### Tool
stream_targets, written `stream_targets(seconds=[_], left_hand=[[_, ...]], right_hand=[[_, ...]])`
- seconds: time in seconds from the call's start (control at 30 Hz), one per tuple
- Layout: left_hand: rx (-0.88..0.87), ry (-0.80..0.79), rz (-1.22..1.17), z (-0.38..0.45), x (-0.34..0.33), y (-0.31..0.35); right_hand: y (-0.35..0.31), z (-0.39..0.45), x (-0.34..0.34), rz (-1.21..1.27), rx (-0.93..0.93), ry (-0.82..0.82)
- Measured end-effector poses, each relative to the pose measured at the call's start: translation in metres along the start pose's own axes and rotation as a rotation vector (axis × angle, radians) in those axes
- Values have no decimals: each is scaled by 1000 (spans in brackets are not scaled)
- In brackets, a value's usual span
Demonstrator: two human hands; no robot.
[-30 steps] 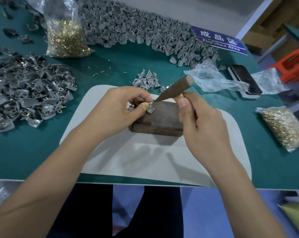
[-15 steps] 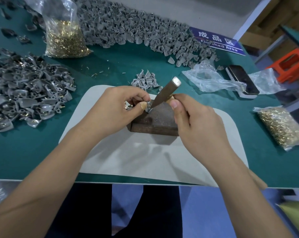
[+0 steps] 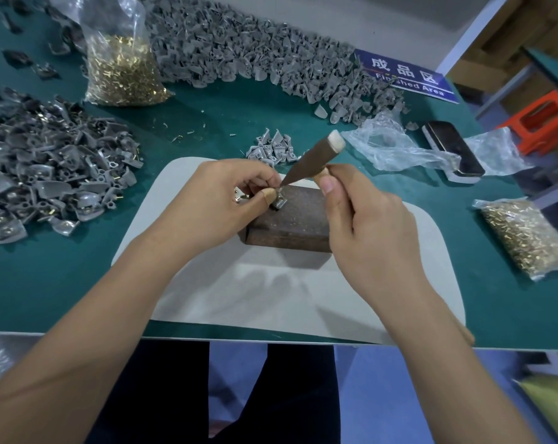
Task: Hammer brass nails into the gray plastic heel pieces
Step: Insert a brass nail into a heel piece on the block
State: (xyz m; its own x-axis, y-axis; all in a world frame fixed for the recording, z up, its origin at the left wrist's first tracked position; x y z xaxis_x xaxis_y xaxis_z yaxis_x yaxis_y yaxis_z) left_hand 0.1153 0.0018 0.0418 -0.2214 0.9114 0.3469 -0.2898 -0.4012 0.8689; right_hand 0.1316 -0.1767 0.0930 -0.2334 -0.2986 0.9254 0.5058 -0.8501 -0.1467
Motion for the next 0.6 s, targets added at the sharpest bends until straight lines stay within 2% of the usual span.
stream_targets(seconds=[0.1, 0.23, 0.37, 0.47, 0.6], left_hand=[[-4, 6, 1, -1, 0, 0], [-33, 16, 6, -1, 2, 1], [-32, 14, -14, -1, 1, 0], [-20, 16, -26, -1, 1, -2], [-25, 8, -20, -2, 0, 0]], right_hand=[[-4, -5, -6, -26, 30, -41], [-2, -7, 2, -19, -1, 47], [-3, -2, -3, -72, 40, -39], [0, -3, 4, -36, 8, 28], [-5, -3, -4, -70, 46, -87]])
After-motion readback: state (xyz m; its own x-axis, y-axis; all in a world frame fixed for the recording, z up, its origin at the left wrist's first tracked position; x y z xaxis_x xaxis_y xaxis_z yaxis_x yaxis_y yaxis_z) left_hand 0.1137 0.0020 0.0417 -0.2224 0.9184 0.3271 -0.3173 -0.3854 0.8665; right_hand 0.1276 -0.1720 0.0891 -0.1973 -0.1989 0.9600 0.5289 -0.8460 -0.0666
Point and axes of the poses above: each hand's wrist, its own z-axis towards the middle knuckle, its own x-axis out of the back of the hand, y = z × x, the point moved 8 cm from there along z, towards the middle knuckle, and after that the axes turned 14 degrees about -z, right-handed, at the moved point
